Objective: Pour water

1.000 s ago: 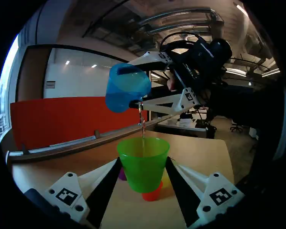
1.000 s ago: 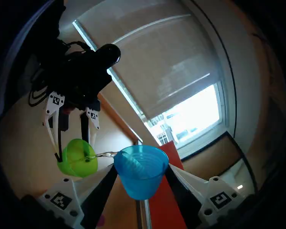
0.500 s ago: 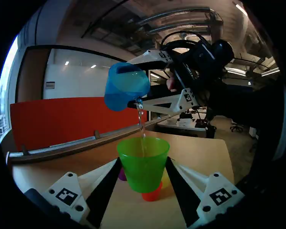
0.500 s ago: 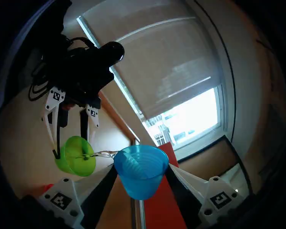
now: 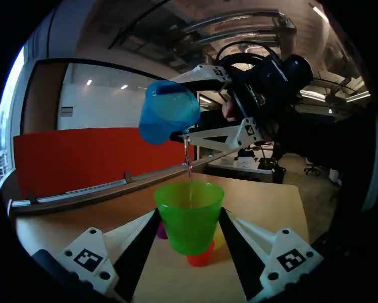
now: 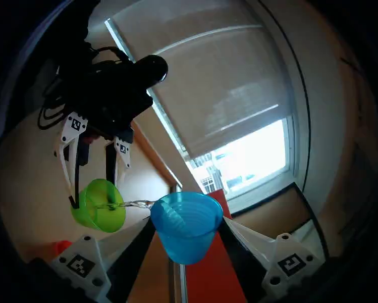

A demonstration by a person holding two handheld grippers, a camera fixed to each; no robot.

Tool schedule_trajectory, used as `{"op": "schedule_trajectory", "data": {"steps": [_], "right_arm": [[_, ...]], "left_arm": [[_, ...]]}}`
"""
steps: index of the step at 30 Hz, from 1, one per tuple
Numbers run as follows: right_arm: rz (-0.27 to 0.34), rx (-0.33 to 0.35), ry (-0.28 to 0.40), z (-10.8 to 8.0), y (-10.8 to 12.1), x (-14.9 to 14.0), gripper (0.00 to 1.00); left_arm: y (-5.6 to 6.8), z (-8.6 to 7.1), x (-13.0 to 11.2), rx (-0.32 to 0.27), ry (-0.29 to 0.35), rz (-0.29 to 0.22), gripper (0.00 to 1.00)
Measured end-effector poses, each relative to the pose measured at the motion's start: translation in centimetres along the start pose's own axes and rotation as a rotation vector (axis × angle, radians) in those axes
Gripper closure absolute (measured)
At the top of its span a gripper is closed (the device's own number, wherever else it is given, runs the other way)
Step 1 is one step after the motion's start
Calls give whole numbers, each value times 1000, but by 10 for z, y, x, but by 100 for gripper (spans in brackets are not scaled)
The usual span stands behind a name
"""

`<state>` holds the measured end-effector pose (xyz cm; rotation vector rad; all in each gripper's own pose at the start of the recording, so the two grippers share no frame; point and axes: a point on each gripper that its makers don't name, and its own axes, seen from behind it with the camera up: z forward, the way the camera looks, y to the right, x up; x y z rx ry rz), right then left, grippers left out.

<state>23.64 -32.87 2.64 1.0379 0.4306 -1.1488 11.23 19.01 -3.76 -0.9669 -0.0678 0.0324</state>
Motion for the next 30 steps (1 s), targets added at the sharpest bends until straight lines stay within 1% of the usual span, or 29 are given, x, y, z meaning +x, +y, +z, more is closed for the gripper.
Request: {"op": "schedule_trajectory", "data": {"steps": [6,30], "right_arm": [[-13,-4,0,1,0,2,10],[-74,-16,5,4,2,11,11]], "left_arm": [[-2,0,1,2,6,-19,18],[-1,-4,3,10,17,0,18]]}}
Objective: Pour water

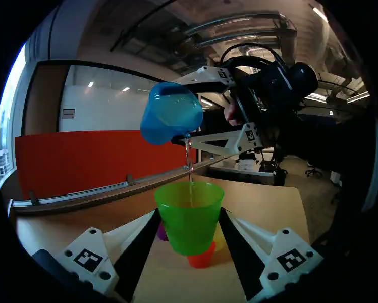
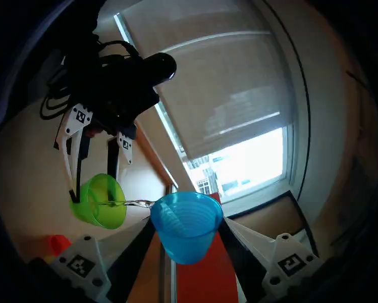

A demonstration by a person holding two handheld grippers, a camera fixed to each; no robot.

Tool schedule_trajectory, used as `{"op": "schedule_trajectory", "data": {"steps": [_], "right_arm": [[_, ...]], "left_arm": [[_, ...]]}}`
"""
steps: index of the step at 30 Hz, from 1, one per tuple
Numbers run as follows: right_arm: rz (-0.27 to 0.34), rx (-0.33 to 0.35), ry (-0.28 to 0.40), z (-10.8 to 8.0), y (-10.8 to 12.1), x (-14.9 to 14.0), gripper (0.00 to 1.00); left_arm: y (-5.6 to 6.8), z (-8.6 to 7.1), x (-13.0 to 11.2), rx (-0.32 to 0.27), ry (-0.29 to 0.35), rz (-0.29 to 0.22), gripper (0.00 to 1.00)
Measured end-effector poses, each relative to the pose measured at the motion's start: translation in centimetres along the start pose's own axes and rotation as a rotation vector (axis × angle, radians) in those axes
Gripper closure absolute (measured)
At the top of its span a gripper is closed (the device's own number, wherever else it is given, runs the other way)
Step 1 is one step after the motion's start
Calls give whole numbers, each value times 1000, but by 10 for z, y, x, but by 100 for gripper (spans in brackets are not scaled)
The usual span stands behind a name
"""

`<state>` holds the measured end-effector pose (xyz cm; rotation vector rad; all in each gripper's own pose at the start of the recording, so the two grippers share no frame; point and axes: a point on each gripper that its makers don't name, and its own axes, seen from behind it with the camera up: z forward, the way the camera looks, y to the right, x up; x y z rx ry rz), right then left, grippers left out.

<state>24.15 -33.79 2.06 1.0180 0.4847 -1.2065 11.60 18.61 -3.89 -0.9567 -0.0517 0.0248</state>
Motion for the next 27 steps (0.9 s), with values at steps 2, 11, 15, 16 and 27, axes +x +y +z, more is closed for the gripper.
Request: {"op": "schedule_trajectory", "data": {"steps": [2,11,15,16,27], "right_arm": [[-4,-2,0,0,0,1,10],[-23,-8,-1,-1,1,5,10],[-31,-11,0,-2,1,6,10],[-33,-11,0,-2,1,7,10],[-53,-21,-1,-2,3,7,11]], "left_arm": [[0,0,0,0,1,0,18],[0,1,3,0,9,-1,18],[1,2,3,0,11,-1,18],[1,2,3,1,12,-2,18],[1,3,7,1,26,-9,18]]}}
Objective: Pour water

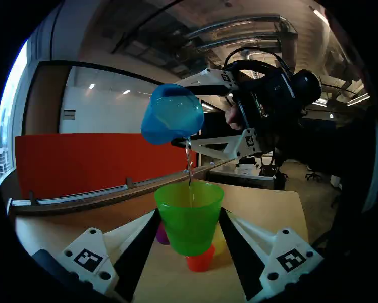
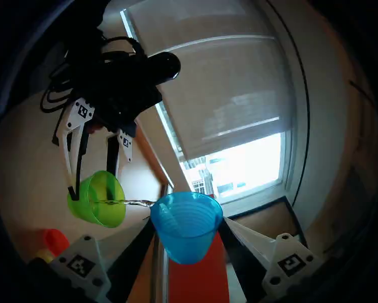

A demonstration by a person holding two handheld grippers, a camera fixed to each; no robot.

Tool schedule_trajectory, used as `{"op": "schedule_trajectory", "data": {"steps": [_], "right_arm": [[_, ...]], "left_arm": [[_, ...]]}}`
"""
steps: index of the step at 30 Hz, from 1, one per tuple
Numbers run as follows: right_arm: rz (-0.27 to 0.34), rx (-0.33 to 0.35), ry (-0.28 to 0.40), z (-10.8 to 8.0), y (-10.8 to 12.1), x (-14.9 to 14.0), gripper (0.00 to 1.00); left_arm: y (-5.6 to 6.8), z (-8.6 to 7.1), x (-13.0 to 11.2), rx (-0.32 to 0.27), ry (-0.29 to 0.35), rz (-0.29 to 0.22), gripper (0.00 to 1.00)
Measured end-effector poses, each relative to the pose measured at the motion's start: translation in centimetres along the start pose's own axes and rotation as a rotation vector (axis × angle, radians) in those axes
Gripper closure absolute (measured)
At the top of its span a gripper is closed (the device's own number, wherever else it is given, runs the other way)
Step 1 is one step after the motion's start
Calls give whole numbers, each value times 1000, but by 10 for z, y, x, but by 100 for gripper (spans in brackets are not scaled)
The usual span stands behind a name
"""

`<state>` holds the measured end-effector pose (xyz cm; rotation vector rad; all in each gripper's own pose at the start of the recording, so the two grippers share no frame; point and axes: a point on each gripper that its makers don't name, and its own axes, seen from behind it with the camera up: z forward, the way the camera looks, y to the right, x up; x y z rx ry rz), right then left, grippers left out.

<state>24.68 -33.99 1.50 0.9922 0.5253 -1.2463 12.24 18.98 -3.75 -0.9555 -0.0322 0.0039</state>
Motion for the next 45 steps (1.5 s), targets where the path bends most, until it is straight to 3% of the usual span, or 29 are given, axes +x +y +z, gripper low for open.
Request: {"op": "schedule_trajectory", "data": {"steps": [45], "right_arm": [[-124,-23,-8,3,8,0,11]], "left_arm": [[-1,1,-1,5,5,6,18]]}}
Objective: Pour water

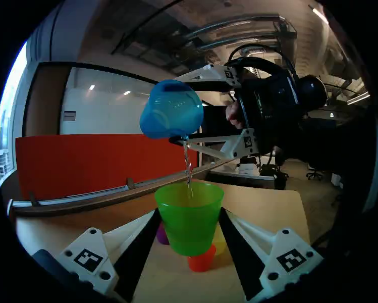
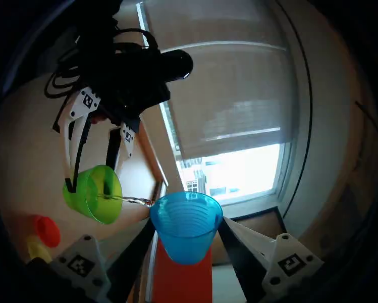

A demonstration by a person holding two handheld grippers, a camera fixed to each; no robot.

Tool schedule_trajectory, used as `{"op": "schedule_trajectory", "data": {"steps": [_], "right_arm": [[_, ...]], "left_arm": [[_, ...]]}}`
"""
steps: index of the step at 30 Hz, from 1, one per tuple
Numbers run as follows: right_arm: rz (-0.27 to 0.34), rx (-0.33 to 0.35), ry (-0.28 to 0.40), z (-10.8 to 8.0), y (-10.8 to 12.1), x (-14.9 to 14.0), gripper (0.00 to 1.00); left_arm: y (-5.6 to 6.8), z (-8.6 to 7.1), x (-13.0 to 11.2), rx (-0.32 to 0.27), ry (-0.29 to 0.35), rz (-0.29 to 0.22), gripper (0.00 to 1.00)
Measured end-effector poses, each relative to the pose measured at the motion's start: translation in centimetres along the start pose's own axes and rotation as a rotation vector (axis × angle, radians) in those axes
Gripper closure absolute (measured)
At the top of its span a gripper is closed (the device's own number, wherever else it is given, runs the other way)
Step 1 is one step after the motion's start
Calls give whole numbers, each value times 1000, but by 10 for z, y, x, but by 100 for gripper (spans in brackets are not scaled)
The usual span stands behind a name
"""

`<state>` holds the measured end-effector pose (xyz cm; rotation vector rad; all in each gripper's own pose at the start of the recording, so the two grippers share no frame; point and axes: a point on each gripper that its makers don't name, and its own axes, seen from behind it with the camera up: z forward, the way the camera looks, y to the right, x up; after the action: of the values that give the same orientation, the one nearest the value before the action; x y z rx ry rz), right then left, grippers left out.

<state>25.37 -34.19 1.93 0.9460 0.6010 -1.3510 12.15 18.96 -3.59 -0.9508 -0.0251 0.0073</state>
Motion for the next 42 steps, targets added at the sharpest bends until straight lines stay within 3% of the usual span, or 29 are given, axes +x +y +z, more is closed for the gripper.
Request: {"op": "schedule_trajectory", "data": {"steps": [42], "right_arm": [[-119,-16,-4,-3,4,4,10]], "left_arm": [[5,-1,4,-4,0,5,18]]}}
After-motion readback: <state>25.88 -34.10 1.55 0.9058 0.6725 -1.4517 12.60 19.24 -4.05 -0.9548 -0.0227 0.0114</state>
